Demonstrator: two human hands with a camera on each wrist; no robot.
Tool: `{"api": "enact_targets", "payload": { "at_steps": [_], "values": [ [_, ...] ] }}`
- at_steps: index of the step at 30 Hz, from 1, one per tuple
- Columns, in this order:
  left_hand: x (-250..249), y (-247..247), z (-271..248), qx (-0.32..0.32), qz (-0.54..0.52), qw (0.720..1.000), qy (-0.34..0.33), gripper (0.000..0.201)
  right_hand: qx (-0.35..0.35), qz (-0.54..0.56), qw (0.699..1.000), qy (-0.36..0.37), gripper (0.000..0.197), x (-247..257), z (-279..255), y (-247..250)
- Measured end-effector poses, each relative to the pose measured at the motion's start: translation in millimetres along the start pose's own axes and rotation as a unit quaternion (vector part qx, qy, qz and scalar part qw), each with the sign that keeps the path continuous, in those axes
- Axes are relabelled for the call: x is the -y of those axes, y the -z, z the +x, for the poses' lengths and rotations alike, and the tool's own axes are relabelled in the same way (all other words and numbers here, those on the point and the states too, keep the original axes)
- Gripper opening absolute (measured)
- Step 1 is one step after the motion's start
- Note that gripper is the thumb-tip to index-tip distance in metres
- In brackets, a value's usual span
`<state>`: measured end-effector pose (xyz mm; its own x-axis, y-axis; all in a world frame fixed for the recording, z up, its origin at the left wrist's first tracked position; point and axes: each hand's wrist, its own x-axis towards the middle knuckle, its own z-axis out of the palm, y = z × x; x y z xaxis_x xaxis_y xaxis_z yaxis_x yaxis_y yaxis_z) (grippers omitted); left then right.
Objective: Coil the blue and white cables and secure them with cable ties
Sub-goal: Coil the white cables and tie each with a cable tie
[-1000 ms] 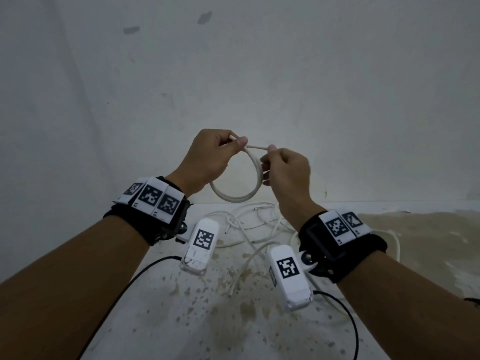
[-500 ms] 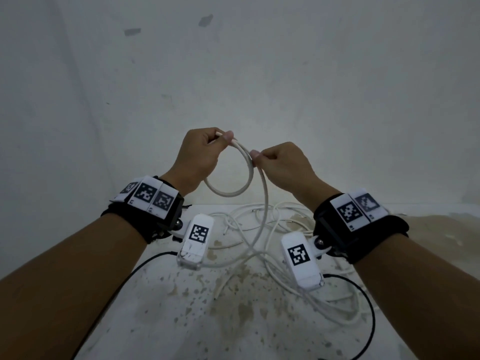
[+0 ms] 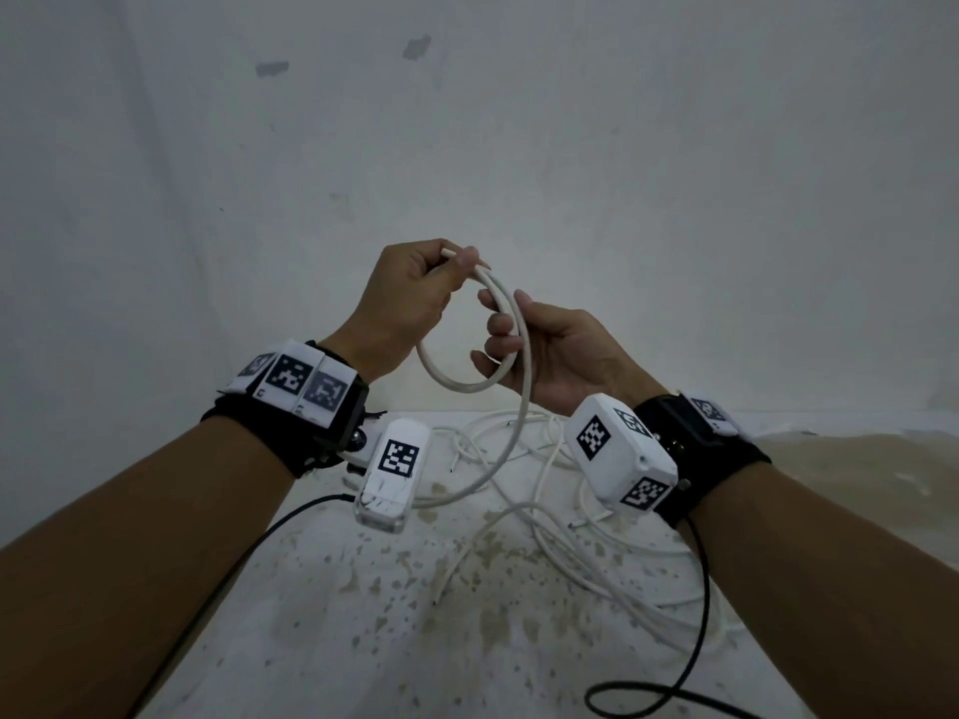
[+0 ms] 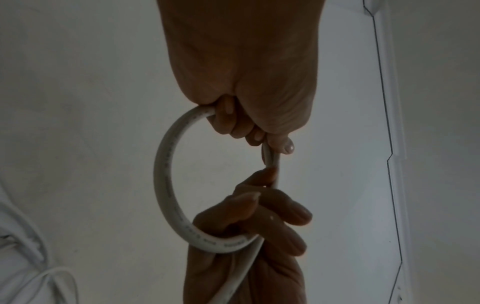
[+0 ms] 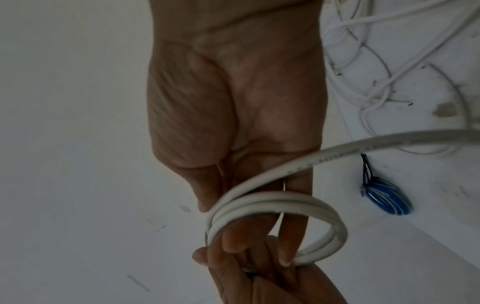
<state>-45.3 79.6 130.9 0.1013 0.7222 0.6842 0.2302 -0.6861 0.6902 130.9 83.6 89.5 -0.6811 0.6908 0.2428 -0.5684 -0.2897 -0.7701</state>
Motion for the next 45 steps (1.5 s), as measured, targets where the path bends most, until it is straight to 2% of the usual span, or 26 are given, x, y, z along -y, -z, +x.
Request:
{"api": "enact_targets", "payload": {
  "at_steps": [8,11,15,20,23,28,32,33,34,36,37,38,39,41,43,45],
  "values": [
    [4,-4,-2,0.015,0.024,1.0,0.008,0.025,0.018,-0.016,1.0,-0.004,0.024,-2,0,11],
    [6,-7,-5,0.011,0.043,0.999,0.015,0.027,-0.012,-0.045,0.998,-0.036,0.03,3,1,9],
    [9,-15,-10,0.022,0.063,0.998,0.014,0.027,-0.092,-0.125,0.986,-0.064,0.046,2,6,0],
    [5,-17,-13,0.036,0.073,0.997,0.016,0.029,-0.099,-0.095,0.989,-0.058,0.036,0,4,-1],
    [8,-19,-13,0.03,0.084,0.996,0.026,0.029,-0.123,-0.089,0.988,-0.037,0.035,-4,5,-2],
    [17,-22,-12,0.002,0.125,0.991,0.049,0.018,-0.213,-0.095,0.972,0.039,0.038,-11,10,-6],
    [9,-27,-24,-0.086,0.296,0.951,0.024,0.028,-0.285,-0.001,0.946,0.156,0.038,-2,16,-4],
    [5,-29,-30,-0.065,0.312,0.946,0.059,0.039,-0.295,0.029,0.938,0.179,0.038,3,16,-3],
    [1,-33,-38,-0.018,0.303,0.945,0.122,0.049,-0.301,0.057,0.931,0.198,0.039,7,16,-2],
    [-8,-48,-57,0.084,0.201,0.926,0.307,0.058,-0.303,0.097,0.922,0.22,0.04,11,16,-1],
    [-9,-55,-65,0.096,0.122,0.912,0.379,0.059,-0.3,0.109,0.921,0.224,0.04,11,16,-2],
    [-8,-61,-69,0.067,0.042,0.906,0.417,0.055,-0.296,0.116,0.921,0.225,0.041,8,16,-3],
    [-4,-65,-68,0.012,-0.027,0.906,0.422,0.049,-0.294,0.12,0.922,0.223,0.041,5,17,-5],
    [4,-66,-59,-0.105,-0.126,0.91,0.38,0.034,-0.294,0.121,0.924,0.214,0.041,-3,17,-6],
    [10,-61,-47,-0.173,-0.148,0.916,0.331,0.023,-0.296,0.12,0.926,0.203,0.041,-11,16,-5],
    [12,-56,-41,-0.193,-0.134,0.923,0.303,0.02,-0.296,0.118,0.928,0.194,0.04,-15,15,-3]
  ]
}}
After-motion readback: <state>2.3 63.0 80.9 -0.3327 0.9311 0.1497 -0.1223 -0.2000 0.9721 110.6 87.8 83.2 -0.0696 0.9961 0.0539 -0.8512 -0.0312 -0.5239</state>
